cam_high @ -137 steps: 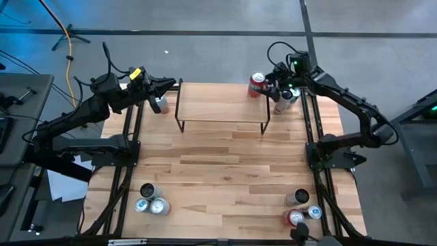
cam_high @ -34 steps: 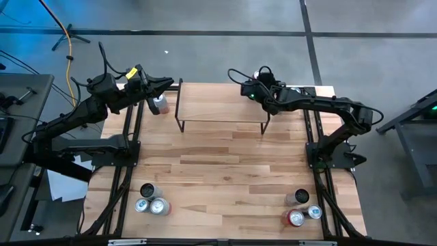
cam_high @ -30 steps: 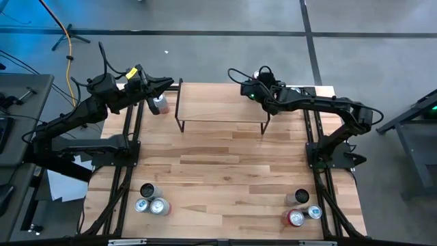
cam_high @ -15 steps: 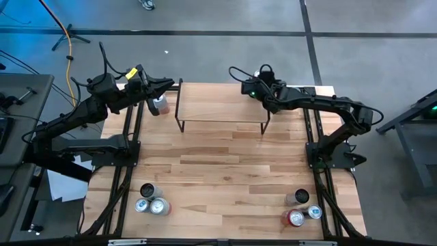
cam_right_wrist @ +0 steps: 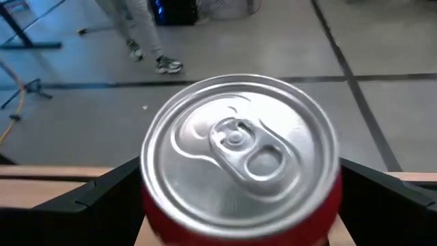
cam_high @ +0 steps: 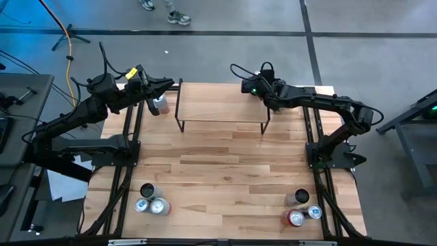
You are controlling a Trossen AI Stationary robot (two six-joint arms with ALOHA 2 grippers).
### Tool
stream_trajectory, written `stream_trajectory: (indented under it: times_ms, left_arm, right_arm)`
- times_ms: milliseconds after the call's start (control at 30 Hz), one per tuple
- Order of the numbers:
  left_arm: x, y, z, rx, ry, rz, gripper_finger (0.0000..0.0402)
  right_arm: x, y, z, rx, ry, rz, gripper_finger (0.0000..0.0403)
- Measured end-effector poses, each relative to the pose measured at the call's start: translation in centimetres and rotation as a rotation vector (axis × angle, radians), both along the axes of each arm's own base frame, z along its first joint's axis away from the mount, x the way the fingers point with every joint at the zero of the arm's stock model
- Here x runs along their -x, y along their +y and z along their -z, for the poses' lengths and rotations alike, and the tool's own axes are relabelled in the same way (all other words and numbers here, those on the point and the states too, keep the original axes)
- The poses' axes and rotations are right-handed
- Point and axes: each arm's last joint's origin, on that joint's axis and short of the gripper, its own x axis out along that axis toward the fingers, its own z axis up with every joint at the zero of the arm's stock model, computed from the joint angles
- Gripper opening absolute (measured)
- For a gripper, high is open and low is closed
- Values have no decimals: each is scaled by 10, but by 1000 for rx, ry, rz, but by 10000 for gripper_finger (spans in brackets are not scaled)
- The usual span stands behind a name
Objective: Place canned beverage on shelf
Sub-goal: Put the top red soda can on the shelf
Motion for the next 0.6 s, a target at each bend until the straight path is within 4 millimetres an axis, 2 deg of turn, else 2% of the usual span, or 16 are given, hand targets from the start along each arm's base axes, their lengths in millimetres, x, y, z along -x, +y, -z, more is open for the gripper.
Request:
stream_trajectory:
  times_ms: [200, 467, 600]
  left_arm:
    - [0, 0, 0, 0, 0, 0, 0]
    - [0, 0, 0, 0, 0, 0, 0]
    - [0, 0, 0, 0, 0, 0, 0]
  right_arm:
    - [2, -9, 0, -54, -1, -77, 385]
    - [1, -11, 0, -69, 28, -142, 285]
    - [-1, -10, -1, -59, 60, -217, 284]
